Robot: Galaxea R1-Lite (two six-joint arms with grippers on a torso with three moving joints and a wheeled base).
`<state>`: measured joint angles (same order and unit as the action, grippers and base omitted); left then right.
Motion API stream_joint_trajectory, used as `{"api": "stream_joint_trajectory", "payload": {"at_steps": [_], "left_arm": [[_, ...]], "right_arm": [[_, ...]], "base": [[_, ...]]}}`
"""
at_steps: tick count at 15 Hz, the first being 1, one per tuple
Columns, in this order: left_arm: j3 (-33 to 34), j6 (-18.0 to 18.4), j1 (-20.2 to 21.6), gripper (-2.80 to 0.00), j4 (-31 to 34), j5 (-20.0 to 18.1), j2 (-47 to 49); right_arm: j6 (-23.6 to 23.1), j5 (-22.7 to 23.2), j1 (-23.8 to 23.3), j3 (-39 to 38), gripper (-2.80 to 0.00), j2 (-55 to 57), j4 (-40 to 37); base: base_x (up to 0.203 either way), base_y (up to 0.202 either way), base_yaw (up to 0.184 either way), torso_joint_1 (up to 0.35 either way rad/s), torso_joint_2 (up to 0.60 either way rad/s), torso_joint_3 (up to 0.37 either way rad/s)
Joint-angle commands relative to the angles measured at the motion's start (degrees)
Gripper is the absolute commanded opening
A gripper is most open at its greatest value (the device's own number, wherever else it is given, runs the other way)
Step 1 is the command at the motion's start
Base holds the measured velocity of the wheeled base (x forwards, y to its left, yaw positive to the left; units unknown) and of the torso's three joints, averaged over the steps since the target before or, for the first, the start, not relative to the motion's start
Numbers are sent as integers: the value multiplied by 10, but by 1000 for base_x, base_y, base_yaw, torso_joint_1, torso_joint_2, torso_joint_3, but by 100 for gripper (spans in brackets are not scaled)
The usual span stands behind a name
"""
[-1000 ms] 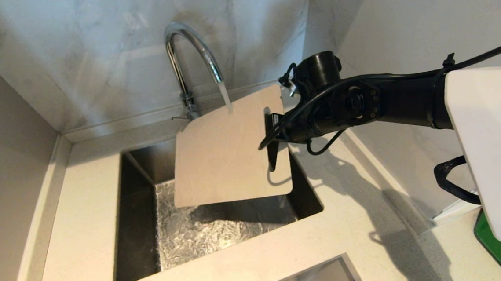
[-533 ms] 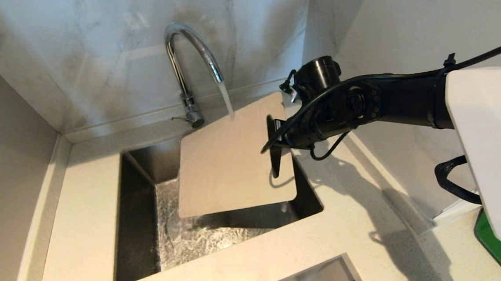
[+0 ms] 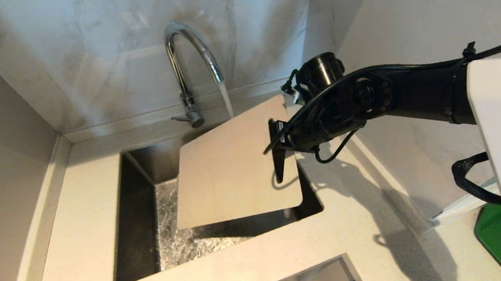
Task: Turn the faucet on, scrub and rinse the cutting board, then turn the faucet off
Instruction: Scrub the cutting board underwater
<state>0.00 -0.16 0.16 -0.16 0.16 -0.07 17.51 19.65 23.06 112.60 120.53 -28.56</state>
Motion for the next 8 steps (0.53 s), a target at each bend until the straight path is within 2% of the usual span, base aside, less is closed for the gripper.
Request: {"api": "stream_joint_trajectory", "payload": {"at_steps": [1, 5, 7, 8], "left_arm": [[1, 0, 0, -280, 0, 0, -1], [1, 0, 0, -280, 0, 0, -1], [1, 0, 0, -280, 0, 0, -1], [1, 0, 0, -280, 0, 0, -1]], "right_arm": [[3, 1, 0, -14, -280, -25, -9], [7, 1, 1, -18, -280, -45, -93], [57, 1, 1, -16, -280, -58, -96], [63, 0, 1, -16, -280, -64, -102]], "base": [[0, 0, 0, 0, 0, 0], [0, 0, 0, 0, 0, 0], [0, 0, 0, 0, 0, 0], [0, 0, 0, 0, 0, 0]]}}
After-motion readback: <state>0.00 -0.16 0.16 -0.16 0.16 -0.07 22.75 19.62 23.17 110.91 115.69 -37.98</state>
